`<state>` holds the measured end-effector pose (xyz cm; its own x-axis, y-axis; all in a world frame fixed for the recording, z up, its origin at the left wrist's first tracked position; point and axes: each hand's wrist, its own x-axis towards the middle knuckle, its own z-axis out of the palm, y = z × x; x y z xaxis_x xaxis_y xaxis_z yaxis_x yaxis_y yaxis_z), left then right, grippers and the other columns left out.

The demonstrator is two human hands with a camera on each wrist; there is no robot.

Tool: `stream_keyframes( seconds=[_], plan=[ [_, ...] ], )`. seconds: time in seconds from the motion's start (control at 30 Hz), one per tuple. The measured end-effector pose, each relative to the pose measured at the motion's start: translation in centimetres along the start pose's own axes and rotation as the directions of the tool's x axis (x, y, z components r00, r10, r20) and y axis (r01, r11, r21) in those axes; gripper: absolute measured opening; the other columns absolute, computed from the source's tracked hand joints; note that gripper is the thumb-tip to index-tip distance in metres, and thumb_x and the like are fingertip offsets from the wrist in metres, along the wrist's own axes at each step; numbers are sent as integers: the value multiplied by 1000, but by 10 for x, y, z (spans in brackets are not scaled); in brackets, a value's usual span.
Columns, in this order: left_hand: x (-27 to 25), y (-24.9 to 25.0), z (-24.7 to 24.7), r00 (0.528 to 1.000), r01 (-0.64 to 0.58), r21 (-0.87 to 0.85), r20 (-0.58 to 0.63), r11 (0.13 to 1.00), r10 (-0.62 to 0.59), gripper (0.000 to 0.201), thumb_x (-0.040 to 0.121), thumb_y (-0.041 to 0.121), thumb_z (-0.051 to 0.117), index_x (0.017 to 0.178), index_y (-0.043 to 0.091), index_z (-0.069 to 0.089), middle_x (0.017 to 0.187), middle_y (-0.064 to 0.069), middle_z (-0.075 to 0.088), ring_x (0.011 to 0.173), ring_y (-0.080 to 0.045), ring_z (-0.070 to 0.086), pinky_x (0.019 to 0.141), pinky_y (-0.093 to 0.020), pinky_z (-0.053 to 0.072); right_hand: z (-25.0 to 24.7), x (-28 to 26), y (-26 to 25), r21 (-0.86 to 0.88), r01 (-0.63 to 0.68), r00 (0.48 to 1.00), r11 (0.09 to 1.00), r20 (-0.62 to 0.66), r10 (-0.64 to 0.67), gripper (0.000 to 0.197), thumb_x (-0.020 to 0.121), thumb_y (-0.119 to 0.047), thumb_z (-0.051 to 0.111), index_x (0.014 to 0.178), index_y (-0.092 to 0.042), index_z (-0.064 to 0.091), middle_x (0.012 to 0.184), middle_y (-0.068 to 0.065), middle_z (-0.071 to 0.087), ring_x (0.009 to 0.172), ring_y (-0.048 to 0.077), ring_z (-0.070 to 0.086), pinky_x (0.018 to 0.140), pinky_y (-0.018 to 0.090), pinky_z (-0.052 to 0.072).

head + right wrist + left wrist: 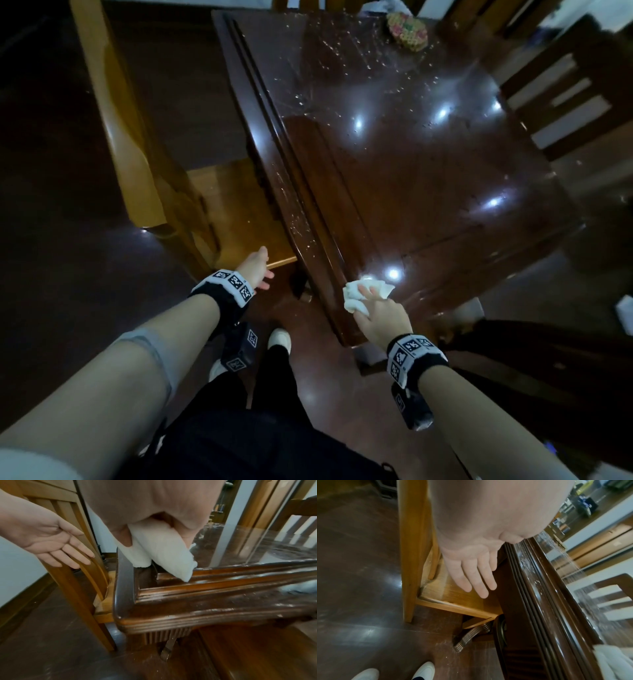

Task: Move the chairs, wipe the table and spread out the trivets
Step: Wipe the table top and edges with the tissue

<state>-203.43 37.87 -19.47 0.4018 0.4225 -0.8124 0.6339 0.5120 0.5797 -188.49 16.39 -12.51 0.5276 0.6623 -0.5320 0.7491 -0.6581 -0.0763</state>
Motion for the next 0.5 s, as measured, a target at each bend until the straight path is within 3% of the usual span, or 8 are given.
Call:
stream_keyframes(
  seconds=[0.07, 0.13, 0.2, 0.27, 0.33, 0.37, 0.5],
  plan=[
    [-2, 0, 9, 1000, -20, 42, 6, 999, 20, 56, 103, 48, 15, 144, 15, 33, 124, -12, 60, 91, -26, 60, 88, -42, 41, 4, -15, 5, -10, -18, 1000, 1000, -14, 18, 49, 97, -37, 42, 143, -21, 44, 145, 3, 47, 110, 28, 60, 90, 34, 45],
    [-8, -2, 19, 998, -30, 99, 51, 995, 25, 58, 102, 49, 14, 146, 15, 30, 125, -12, 60, 92, -25, 61, 88, -41, 41, 7, -31, 10, -20, -41, 998, 999, -41, 40, 41, 97, -36, 43, 132, -18, 55, 127, 7, 61, 104, 28, 62, 85, 32, 45],
    [-15, -5, 28, 995, -31, 154, 95, 988, 17, 57, 102, 49, 14, 147, 16, 28, 127, -11, 59, 93, -25, 60, 89, -42, 41, 14, -45, 18, -29, -93, 995, 995, 23, 93, 32, 95, -36, 43, 99, -14, 65, 91, 8, 65, 90, 29, 61, 75, 32, 45],
    [-19, -8, 34, 993, -41, 185, 119, 982, 19, 57, 102, 49, 14, 147, 17, 28, 128, -11, 58, 94, -25, 60, 93, -45, 41, 26, -57, 29, -89, -166, 966, 982, 184, 180, 35, 91, -40, 42, 73, -14, 55, 72, 3, 53, 80, 28, 58, 67, 31, 44],
    [-20, -7, 34, 992, -46, 202, 122, 978, 21, 57, 102, 49, 14, 147, 17, 28, 128, -12, 58, 95, -26, 59, 95, -46, 40, 35, -63, 43, -94, -229, 932, 969, 265, 246, 37, 90, -41, 40, 64, -15, 48, 69, 2, 51, 77, 26, 59, 63, 30, 44],
    [-19, -6, 34, 993, -48, 207, 117, 977, 23, 57, 102, 49, 14, 147, 17, 28, 128, -12, 58, 95, -26, 59, 93, -45, 40, 35, -65, 50, -71, -258, 931, 963, 247, 268, 37, 90, -40, 41, 62, -16, 46, 70, 2, 53, 76, 26, 59, 62, 30, 44],
    [-16, 0, 32, 998, -27, 213, 64, 977, 14, 57, 102, 49, 15, 148, 18, 28, 127, -11, 59, 94, -26, 59, 92, -45, 40, 10, -59, 66, 27, -374, 927, 927, -27, 375, 41, 92, -42, 40, 77, -8, 58, 77, 8, 60, 74, 29, 59, 65, 31, 45]
  ],
)
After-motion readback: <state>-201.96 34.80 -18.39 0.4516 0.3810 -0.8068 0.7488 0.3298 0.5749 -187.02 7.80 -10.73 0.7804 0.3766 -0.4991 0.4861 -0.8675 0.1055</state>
